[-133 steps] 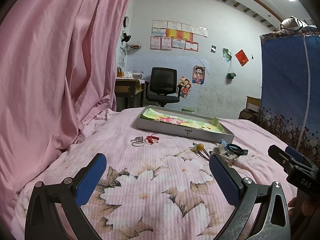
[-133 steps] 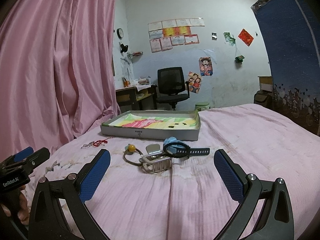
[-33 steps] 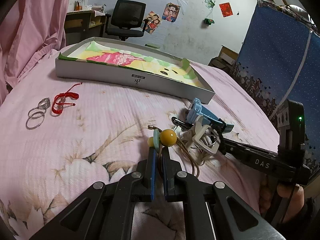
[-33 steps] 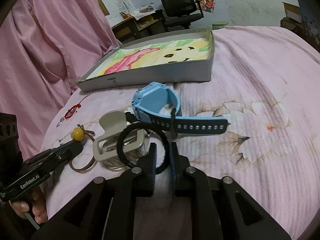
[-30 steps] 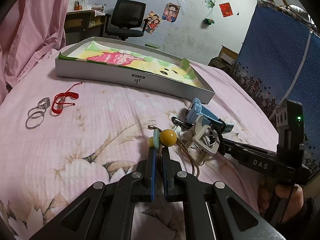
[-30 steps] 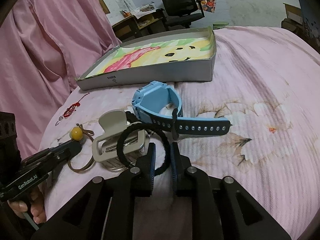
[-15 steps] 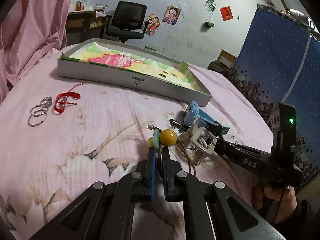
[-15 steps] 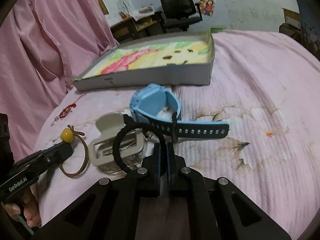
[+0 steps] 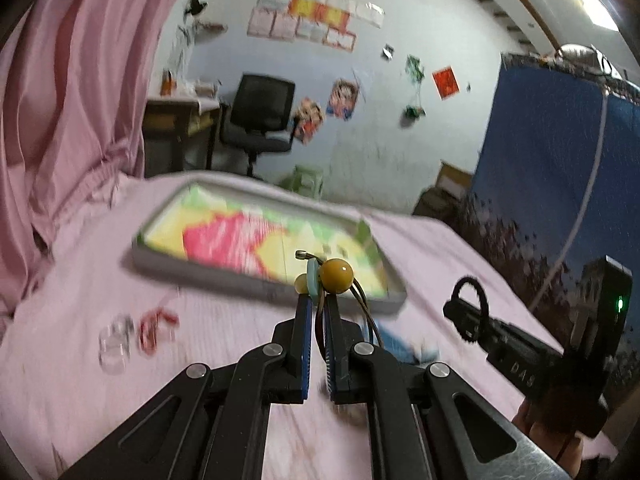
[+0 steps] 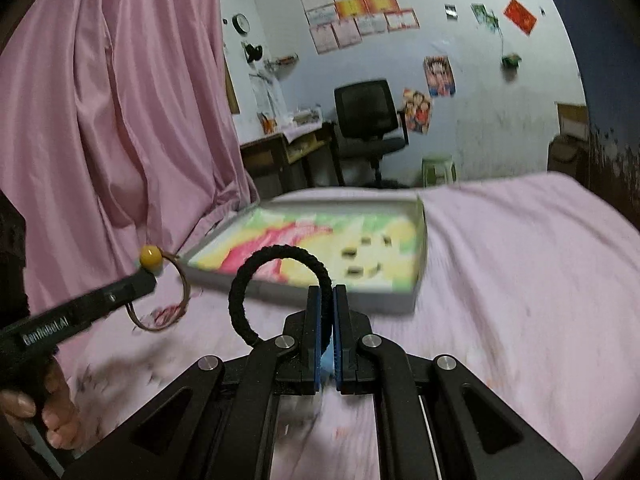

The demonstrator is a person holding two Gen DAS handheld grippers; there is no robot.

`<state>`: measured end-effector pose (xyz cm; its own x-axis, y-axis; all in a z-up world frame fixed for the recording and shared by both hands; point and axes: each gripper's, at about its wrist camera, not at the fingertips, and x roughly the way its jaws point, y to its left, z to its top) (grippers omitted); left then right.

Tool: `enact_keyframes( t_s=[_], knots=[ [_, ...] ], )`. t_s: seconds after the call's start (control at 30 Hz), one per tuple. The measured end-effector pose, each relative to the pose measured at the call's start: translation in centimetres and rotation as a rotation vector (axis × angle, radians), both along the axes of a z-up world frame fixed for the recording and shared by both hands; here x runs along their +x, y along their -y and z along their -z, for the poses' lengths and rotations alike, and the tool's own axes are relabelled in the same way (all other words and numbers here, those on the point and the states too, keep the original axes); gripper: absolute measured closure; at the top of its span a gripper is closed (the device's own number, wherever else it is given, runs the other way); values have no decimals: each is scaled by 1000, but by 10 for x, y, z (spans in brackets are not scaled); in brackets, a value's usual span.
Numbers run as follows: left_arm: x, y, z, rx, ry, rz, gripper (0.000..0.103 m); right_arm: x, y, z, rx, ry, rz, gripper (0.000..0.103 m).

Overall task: Organize jewelry
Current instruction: 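Carry both items into the grey tray and open both tools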

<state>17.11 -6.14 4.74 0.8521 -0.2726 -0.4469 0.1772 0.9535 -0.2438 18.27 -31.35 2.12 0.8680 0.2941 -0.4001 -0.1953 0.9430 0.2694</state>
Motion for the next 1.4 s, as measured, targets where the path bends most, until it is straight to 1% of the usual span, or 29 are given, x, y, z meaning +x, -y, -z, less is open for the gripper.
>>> enact_keyframes(
  t_s=[0.1,0.23,0.4,0.53,0.63,0.73,0.77,0.9,0.97,1.07,1.13,1.23,1.3,1.4],
  knots=[
    [25,0,-11,-23,30,-22,97,23,-2,-9,-18,23,17,98],
    [60,4,-13,-1,47,-42,97,62,-1,-18,-40,45,53,98],
    [100,8,-5,10,81,-81,97,100,-4,-19,-59,76,78,98],
    [123,15,5,45,64,-85,97,121,-8,-11,-55,52,76,98],
    [142,22,18,78,20,-84,97,135,-8,1,-48,3,69,98],
    [158,27,30,111,-62,-77,97,147,-8,16,-49,-71,50,98],
    [164,28,36,113,-104,-72,97,151,-9,20,-53,-102,40,98],
    [177,27,49,112,-214,-52,97,161,-16,37,-81,-201,5,98],
    [183,28,56,117,-273,-42,97,164,-18,43,-94,-233,-6,98],
    [186,27,65,135,-331,-44,97,168,-21,51,-104,-288,-28,98],
    [186,27,69,137,-349,-41,96,169,-22,56,-109,-323,-48,97],
    [182,27,69,143,-341,-38,96,173,-24,65,-118,-375,-79,96],
    [180,26,68,145,-344,-34,97,174,-26,66,-126,-379,-93,92],
    [174,24,65,146,-332,-33,96,169,-30,62,-132,-365,-105,82]
  ],
)
